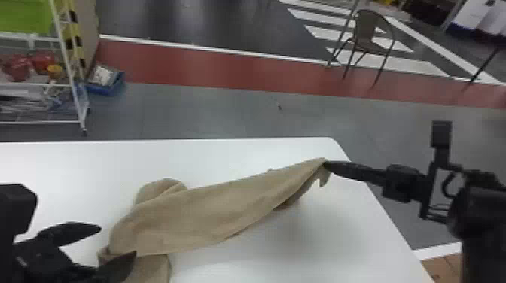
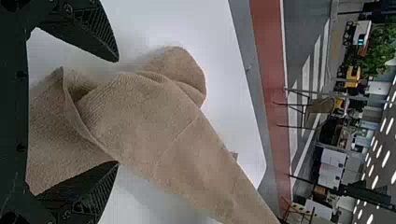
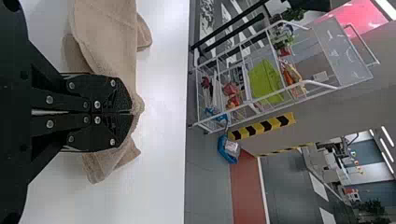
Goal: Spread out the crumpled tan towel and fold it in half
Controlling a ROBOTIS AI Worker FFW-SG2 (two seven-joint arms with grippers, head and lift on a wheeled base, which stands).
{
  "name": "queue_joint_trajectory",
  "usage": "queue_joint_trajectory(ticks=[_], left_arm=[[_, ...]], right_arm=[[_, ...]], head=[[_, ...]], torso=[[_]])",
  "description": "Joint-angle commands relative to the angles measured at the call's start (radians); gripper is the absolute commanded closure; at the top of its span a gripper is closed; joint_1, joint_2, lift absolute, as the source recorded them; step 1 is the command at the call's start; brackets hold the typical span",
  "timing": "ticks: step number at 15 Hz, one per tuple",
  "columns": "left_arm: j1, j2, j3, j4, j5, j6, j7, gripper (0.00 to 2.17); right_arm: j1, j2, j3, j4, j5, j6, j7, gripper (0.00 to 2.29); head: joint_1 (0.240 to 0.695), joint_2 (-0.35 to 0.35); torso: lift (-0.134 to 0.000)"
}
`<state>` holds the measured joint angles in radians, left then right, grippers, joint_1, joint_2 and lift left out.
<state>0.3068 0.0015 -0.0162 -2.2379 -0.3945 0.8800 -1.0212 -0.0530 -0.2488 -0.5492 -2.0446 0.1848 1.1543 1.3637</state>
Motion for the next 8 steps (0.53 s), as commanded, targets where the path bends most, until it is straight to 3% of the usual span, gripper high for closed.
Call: queue_joint_trajectory(ticks=[1, 3, 8], left_arm=[[0.031, -0.004, -0.024, -0.026, -0.007, 0.055, -0.028, 0.08], [0.031, -0.004, -0.036, -0.029, -0.012, 0.141, -0.031, 0.09], [0.032, -0.004, -0.053, 0.001, -0.076, 0.150, -0.033, 0.18]], right_arm=[[-0.001, 0.014, 0.009, -0.028, -0.002, 0.023, 0.003, 2.19], [-0.001, 0.014, 0.006, -0.023, -0.001, 0.014, 0.003, 2.19], [-0.024, 0.016, 0.000, -0.032, -0.022, 0.091, 0.003, 2.19]], head=[[0.695, -0.322], [0.695, -0.335], [0.695, -0.345]], torso=[[-0.121], [-0.121], [-0.121]])
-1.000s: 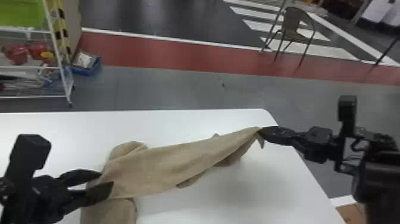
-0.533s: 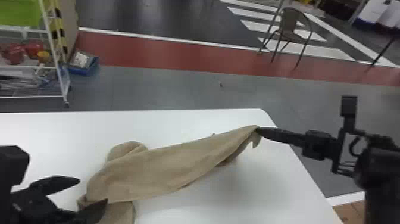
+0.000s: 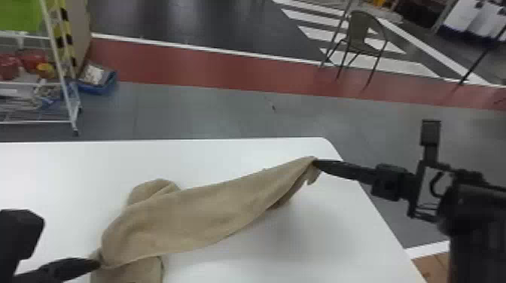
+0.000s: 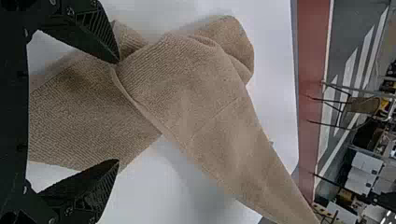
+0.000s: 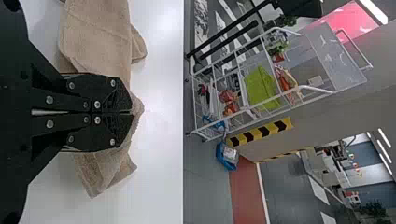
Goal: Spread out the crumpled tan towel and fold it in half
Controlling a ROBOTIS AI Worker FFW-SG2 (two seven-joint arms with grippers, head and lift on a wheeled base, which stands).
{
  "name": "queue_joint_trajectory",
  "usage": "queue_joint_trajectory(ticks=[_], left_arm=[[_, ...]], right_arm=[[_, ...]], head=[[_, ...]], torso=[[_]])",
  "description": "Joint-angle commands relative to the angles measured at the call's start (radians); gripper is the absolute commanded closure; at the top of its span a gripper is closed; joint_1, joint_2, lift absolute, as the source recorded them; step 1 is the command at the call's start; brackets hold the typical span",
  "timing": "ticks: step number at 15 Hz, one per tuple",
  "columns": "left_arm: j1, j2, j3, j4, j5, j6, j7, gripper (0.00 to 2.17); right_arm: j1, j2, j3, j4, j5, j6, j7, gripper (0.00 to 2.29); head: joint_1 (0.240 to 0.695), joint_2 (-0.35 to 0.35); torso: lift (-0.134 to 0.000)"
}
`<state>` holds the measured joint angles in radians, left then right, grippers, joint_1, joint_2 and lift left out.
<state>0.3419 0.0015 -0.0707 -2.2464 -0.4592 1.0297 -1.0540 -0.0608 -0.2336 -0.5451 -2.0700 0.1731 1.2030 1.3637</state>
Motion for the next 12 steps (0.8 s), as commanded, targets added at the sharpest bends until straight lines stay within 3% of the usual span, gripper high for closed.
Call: queue_joint_trajectory(ticks=[1, 3, 5, 7, 9, 10, 11, 12], left_arm=[[-0.011, -0.004, 0.006, 0.025, -0.012, -0.003, -0.009, 0.26], [-0.024, -0.004, 0.012, 0.054, -0.012, -0.012, -0.026, 0.38], [-0.032, -0.004, 0.026, 0.065, -0.024, -0.033, -0.046, 0.87], [-0.038, -0.004, 0.048, 0.065, -0.035, -0.036, -0.066, 1.00], [-0.035, -0.004, 0.055, 0.064, -0.032, -0.030, -0.076, 0.99], [-0.026, -0.004, 0.049, 0.054, -0.032, -0.024, -0.098, 0.88], [-0.009, -0.004, 0.034, 0.036, -0.035, 0.000, -0.101, 0.43], [0.006, -0.004, 0.017, 0.019, -0.041, 0.000, -0.101, 0.28]], right_arm=[[-0.033, 0.004, -0.007, -0.012, -0.018, 0.082, 0.003, 2.19], [-0.048, 0.007, -0.007, -0.025, -0.026, 0.112, 0.003, 2.19], [-0.062, 0.010, -0.009, -0.032, -0.024, 0.146, 0.003, 2.19], [-0.062, 0.008, -0.010, -0.033, -0.024, 0.149, 0.003, 2.19], [-0.070, 0.005, -0.010, -0.033, -0.024, 0.152, 0.002, 2.19], [-0.080, 0.000, -0.007, -0.035, -0.020, 0.186, -0.008, 2.19], [-0.097, 0.000, -0.004, -0.038, -0.020, 0.223, -0.008, 2.19], [-0.103, 0.000, -0.004, -0.050, -0.021, 0.238, -0.008, 2.19]], head=[[0.695, -0.340], [0.695, -0.333], [0.695, -0.327], [0.695, -0.315], [0.695, -0.307], [0.695, -0.302], [0.695, -0.299], [0.695, -0.308]], torso=[[-0.121], [-0.121], [-0.121], [-0.121], [-0.121], [-0.121], [-0.121], [-0.121]])
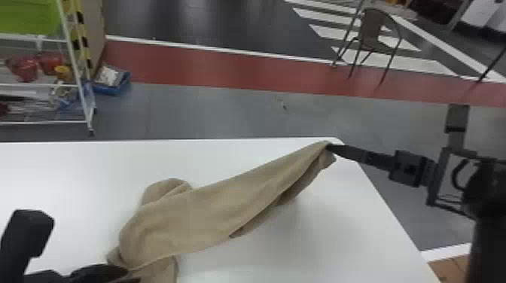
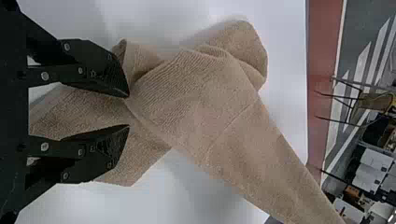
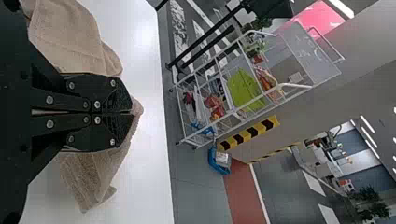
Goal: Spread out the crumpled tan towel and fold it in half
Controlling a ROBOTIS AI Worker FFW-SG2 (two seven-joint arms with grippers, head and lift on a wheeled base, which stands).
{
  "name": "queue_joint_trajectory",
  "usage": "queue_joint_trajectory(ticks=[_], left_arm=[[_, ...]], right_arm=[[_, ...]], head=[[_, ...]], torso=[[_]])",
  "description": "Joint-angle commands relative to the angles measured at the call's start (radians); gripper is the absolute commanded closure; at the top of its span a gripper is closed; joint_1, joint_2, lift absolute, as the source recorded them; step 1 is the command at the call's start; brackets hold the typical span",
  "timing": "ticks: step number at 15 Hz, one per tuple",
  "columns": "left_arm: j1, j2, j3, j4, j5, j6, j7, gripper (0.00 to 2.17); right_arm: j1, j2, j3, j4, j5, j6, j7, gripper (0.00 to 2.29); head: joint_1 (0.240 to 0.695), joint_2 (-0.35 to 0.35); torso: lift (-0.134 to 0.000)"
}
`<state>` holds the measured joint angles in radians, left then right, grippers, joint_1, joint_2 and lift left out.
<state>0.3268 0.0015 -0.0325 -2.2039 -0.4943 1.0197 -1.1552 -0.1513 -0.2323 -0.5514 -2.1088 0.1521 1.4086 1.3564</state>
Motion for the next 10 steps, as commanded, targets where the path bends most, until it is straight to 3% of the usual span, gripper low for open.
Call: queue_joint_trajectory(ticks=[1, 4, 7, 8, 10], left_arm=[[0.035, -0.004, -0.041, -0.033, -0.021, 0.023, 0.005, 0.26], [0.055, -0.004, -0.113, -0.036, -0.056, 0.029, 0.035, 0.26], [0.055, -0.004, -0.129, -0.028, -0.056, 0.026, 0.066, 0.27], [0.051, -0.004, -0.129, -0.022, -0.060, 0.026, 0.071, 0.44], [0.044, -0.004, -0.124, -0.013, -0.064, -0.008, 0.069, 1.00]], right_arm=[[-0.017, -0.001, 0.005, -0.019, -0.002, 0.045, -0.002, 2.19], [-0.020, 0.004, 0.014, -0.039, -0.002, 0.066, -0.002, 2.19], [-0.020, 0.004, 0.013, -0.043, -0.003, 0.066, -0.002, 2.18], [-0.020, 0.004, 0.011, -0.043, -0.002, 0.066, -0.002, 2.18], [-0.020, 0.004, 0.005, -0.042, -0.003, 0.060, -0.002, 2.18]], head=[[0.695, -0.312], [0.695, -0.330], [0.695, -0.350], [0.695, -0.350], [0.695, -0.350]], torso=[[-0.121], [-0.121], [-0.121], [-0.121], [-0.121]])
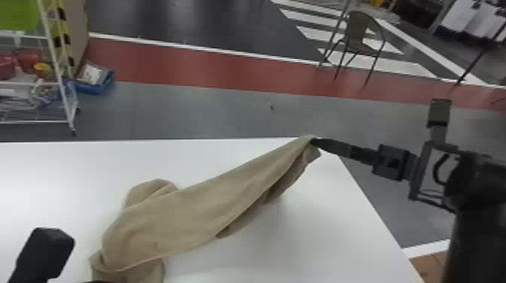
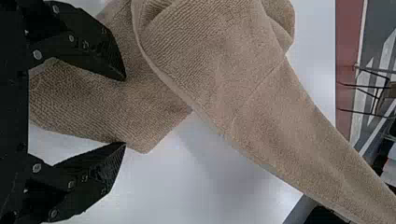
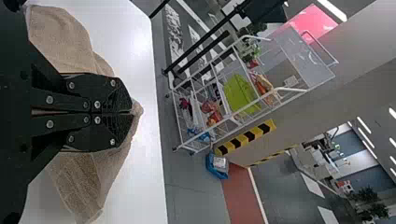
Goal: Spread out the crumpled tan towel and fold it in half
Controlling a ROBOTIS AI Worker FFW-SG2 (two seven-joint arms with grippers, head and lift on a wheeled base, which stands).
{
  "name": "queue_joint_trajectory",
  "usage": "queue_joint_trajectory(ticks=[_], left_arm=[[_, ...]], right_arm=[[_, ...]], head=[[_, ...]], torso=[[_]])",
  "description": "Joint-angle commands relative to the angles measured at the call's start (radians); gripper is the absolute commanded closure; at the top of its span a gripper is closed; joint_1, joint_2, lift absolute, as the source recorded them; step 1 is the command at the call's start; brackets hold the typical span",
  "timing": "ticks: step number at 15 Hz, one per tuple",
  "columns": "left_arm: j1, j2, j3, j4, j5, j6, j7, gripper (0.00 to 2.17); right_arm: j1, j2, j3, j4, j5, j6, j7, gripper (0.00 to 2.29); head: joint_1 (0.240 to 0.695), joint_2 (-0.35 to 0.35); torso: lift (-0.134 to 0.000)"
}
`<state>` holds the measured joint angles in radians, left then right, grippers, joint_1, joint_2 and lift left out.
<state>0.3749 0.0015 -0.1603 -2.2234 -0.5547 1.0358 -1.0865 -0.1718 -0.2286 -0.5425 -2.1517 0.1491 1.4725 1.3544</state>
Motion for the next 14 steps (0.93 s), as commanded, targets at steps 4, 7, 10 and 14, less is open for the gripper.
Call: queue_joint_trajectory(ticks=[4, 7, 10, 14], left_arm=[[-0.002, -0.004, 0.153, -0.013, -0.005, -0.150, -0.061, 1.44], [-0.007, -0.004, 0.383, -0.065, 0.085, -0.184, -0.148, 1.44], [-0.057, -0.004, 0.512, -0.073, 0.116, -0.184, -0.191, 1.44], [-0.163, -0.004, 0.588, -0.009, 0.091, -0.174, -0.173, 1.44]], right_arm=[[0.003, -0.006, -0.048, 0.006, -0.011, -0.022, 0.000, 2.18], [0.000, -0.043, -0.102, 0.027, -0.019, -0.025, -0.009, 2.18], [-0.002, -0.060, -0.126, 0.055, -0.019, -0.050, -0.023, 2.18], [0.077, -0.061, -0.123, 0.062, 0.006, -0.154, -0.021, 2.18]], head=[[0.695, -0.350], [0.695, -0.311], [0.695, -0.243], [0.695, -0.182]], torso=[[-0.121], [-0.121], [-0.121], [-0.121]])
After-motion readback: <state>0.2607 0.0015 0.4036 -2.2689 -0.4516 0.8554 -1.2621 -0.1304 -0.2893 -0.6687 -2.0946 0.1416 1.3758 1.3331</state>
